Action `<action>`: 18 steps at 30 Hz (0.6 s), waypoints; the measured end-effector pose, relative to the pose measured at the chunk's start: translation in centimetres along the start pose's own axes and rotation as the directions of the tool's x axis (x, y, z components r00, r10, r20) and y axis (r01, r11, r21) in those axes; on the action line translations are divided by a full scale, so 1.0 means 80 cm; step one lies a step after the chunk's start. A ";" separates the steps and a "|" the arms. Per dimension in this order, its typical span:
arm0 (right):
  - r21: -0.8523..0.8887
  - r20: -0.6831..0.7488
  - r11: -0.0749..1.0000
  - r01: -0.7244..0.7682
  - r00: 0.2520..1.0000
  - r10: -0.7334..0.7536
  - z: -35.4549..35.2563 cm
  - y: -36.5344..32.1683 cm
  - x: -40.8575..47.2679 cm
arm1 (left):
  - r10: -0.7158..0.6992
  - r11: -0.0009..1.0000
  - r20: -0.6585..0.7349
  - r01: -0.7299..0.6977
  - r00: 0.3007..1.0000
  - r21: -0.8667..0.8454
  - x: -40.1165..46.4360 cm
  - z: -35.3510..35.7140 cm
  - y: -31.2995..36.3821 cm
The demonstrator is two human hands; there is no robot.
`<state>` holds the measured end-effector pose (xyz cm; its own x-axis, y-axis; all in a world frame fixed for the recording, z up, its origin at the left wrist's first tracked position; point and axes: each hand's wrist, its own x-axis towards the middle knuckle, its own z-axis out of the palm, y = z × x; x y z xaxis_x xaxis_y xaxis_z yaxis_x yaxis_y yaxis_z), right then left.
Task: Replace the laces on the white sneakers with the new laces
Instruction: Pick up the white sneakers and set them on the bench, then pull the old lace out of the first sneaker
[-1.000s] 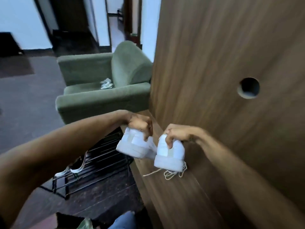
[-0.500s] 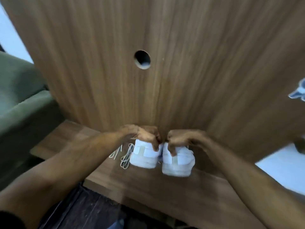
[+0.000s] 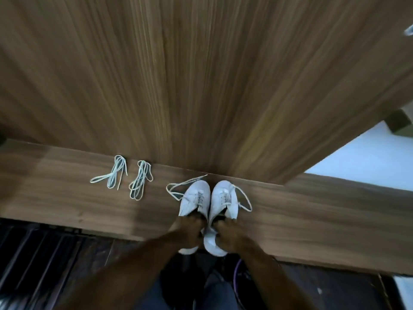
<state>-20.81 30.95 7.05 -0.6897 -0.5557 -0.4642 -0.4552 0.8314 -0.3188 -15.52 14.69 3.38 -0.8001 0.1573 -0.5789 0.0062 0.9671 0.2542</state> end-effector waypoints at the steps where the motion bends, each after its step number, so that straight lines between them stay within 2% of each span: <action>1: -0.020 -0.018 0.999 0.049 0.999 -0.049 0.019 0.005 0.007 | 0.008 0.987 0.041 -0.001 0.999 -0.163 0.006 0.017 -0.001; 2: -0.049 0.024 0.997 0.052 0.998 -0.051 0.036 0.008 0.010 | 0.003 0.984 -0.003 -0.004 1.000 -0.176 0.017 0.034 -0.007; 3: -0.090 0.107 0.996 0.024 0.994 -0.015 0.052 0.011 0.009 | -0.001 0.997 -0.108 -0.007 0.994 -0.075 0.025 0.061 -0.012; 5: -0.196 0.224 0.981 0.011 0.974 0.034 0.083 0.030 0.015 | 0.027 0.994 -0.080 -0.036 0.996 -0.102 0.035 0.103 -0.016; 8: -0.160 0.288 0.987 0.031 0.958 0.016 0.105 0.040 0.030 | 0.058 0.996 -0.270 -0.074 0.961 -0.050 0.050 0.118 -0.018; 13: -0.026 0.181 0.996 0.082 0.981 -0.076 0.120 0.048 0.062 | 0.097 0.991 -0.464 -0.129 0.880 -0.037 0.072 0.130 -0.019; 15: 0.006 0.124 0.993 0.115 0.986 -0.114 0.124 0.053 0.064 | 0.091 0.991 -0.461 -0.128 0.883 -0.050 0.071 0.127 -0.019; 18: -0.038 0.030 0.987 0.154 0.988 -0.153 0.142 0.061 0.062 | 0.078 0.996 -0.434 -0.090 0.897 -0.006 0.071 0.132 -0.018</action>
<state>-20.03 32.16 -6.16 -0.5947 -0.6762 -0.4349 -0.5772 0.7356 -0.3545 -13.75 16.28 -8.50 -0.9780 0.1299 -0.1630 0.0743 0.9480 0.3096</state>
